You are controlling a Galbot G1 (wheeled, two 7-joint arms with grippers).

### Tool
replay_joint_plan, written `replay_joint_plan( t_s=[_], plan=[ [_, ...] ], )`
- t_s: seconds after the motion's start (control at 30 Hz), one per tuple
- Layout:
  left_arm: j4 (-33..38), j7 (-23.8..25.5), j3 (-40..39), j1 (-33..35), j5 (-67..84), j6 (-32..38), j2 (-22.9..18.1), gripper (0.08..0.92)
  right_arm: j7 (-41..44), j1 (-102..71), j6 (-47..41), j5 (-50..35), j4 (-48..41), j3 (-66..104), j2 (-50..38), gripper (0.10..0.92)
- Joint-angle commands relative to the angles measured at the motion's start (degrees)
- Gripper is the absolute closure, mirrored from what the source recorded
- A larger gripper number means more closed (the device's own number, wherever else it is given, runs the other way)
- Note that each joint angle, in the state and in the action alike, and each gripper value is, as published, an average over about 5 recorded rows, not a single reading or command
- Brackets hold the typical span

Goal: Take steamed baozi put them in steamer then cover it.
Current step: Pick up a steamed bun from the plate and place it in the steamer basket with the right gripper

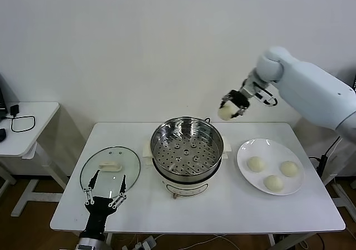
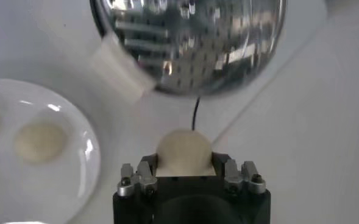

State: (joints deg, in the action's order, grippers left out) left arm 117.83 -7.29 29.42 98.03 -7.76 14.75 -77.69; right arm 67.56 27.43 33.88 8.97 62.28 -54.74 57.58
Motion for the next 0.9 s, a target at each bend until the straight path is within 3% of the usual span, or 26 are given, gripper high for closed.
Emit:
replay_joint_plan(
  t_s=[0.03,0.4,0.9],
  plan=[
    [0.36,-0.11,0.19,0.0,0.01,-0.04,-0.15,0.177,0.11,0.0,7.49,4.41,7.13,-4.09,6.9,0.397],
    [0.39,-0.36,0.57,-0.06,0.41,0.02,-0.15,0.177,-1.87,-7.36,10.95,17.23,-3.73,-0.8,16.15,0.389],
    [-0.04,-0.64,1.02,-0.38,1.08,0.23,0.06,0.177,-2.36,-11.05,11.77,21.84,-9.13,1.4,20.14,0.355]
  ],
)
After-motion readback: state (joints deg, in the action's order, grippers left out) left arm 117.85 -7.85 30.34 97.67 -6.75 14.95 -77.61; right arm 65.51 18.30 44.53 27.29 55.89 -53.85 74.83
